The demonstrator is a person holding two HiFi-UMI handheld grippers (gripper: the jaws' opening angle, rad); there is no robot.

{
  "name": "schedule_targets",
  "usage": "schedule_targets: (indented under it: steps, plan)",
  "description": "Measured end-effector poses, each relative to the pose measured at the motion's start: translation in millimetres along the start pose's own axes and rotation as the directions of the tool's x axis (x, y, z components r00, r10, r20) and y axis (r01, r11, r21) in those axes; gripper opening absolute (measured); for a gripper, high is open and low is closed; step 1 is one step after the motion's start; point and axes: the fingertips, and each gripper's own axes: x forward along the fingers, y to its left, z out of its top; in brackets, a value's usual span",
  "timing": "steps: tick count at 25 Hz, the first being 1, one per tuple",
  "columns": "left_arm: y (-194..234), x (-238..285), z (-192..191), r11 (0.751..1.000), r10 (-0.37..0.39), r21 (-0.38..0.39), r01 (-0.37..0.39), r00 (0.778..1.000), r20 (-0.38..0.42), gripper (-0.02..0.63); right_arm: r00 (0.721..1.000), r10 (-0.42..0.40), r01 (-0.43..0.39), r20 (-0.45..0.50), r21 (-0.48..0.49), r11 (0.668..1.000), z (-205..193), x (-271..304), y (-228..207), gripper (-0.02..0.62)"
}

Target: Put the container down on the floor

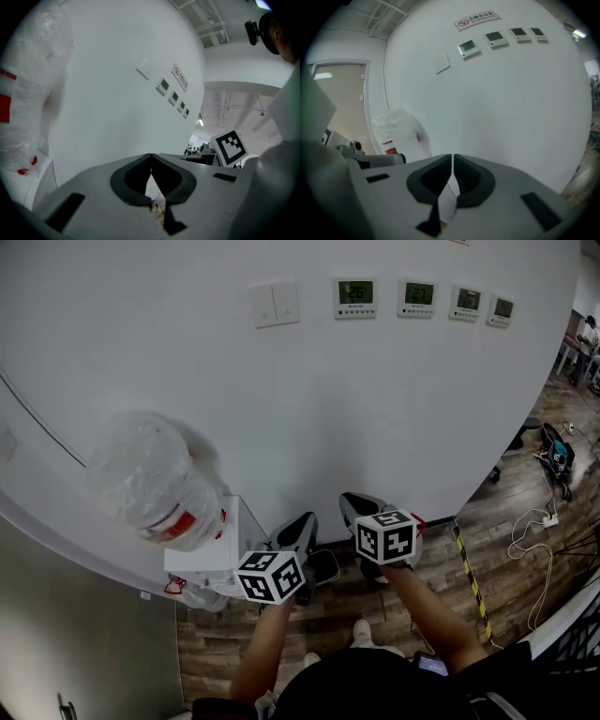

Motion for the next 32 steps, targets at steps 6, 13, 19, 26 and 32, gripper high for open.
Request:
schedule_targets:
  steps: [6, 13, 19, 26, 32]
  plan:
    - [-1, -42, 13, 0.997, 0.001, 0.072, -0.003, 1.000, 0.025, 0.017, 1.000, 0.003, -0.003, 0.024, -0.015, 1.000, 0, -16, 43, 0.035]
    - [-8, -78, 20, 0.992, -0.034, 0.122, 0.028, 0.998, 0.045, 0.017, 0.997, -0.038, 0.042, 0.061, -0.074, 0.996, -4, -37, 77, 0.035]
    - [-9, -106, 11, 0.988, -0.065, 0.145, 0.060, 0.997, 0.028, 0.018, 0.995, -0.054, 0.062, 0.080, -0.099, 0.993, -20, -55, 109, 0.032]
    - [-7, -133, 6, 0.986, -0.081, 0.147, 0.075, 0.996, 0.035, 0.018, 0.992, -0.086, 0.094, 0.089, -0.093, 0.991, -35, -69, 132, 0.031]
    - [-18, -140, 9, 0.982, -0.081, 0.175, 0.071, 0.996, 0.048, 0.018, 0.988, -0.060, 0.074, 0.141, -0.098, 0.992, -27, -84, 141, 0.029]
